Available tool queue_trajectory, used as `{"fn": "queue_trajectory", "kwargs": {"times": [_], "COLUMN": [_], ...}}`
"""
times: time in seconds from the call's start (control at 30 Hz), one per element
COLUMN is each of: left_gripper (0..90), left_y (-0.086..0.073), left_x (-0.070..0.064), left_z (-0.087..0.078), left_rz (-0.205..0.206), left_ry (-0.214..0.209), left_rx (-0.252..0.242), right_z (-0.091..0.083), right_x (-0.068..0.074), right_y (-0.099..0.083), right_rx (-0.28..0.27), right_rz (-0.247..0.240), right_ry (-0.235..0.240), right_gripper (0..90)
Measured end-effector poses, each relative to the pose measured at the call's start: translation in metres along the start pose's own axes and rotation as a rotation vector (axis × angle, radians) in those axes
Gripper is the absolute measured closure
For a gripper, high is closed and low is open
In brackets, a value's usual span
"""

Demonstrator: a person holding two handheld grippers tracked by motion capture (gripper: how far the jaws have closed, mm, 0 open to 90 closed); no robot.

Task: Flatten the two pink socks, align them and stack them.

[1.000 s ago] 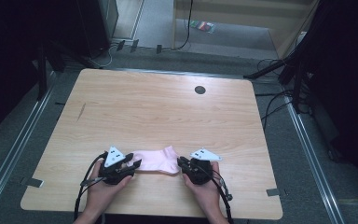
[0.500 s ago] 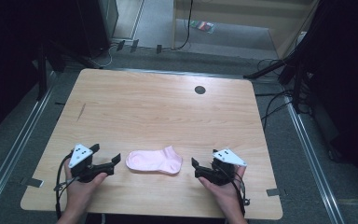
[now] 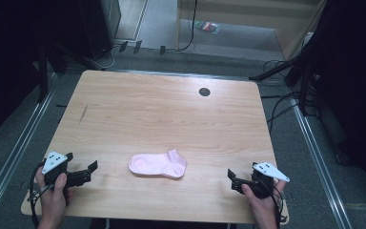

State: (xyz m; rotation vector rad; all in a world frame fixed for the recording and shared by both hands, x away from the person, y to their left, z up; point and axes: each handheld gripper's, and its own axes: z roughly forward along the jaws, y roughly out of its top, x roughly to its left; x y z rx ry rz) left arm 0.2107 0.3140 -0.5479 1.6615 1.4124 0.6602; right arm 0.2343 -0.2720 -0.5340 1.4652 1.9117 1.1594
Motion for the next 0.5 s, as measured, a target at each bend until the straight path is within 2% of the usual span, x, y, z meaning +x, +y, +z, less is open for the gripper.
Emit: {"fn": "queue_trajectory", "kwargs": {"times": [0.1,0.2,0.3,0.5], "left_gripper": [0.0,0.0,0.0,0.0], "left_y": [0.000,-0.002,-0.003,-0.003], "left_x": [0.011,0.019,0.022,0.019], "left_z": [-0.003,-0.006,-0.005,-0.003], "left_rz": [-0.009,-0.004,-0.026,-0.012], "left_ry": [0.019,0.030,0.018,0.019], "left_rx": [0.002,-0.003,-0.002,0.001], "right_z": [-0.006,-0.010,-0.008,-0.008], "right_x": [-0.013,-0.020,-0.020,-0.021], "right_y": [-0.006,-0.010,-0.013,-0.014], "right_rx": [0.009,0.016,0.039,0.041], "right_rz": [0.013,0.034,0.006,0.015], "right_ry": [-0.031,-0.031,-0.033,-0.011], "right_gripper": [0.0,0.0,0.0,0.7]}}
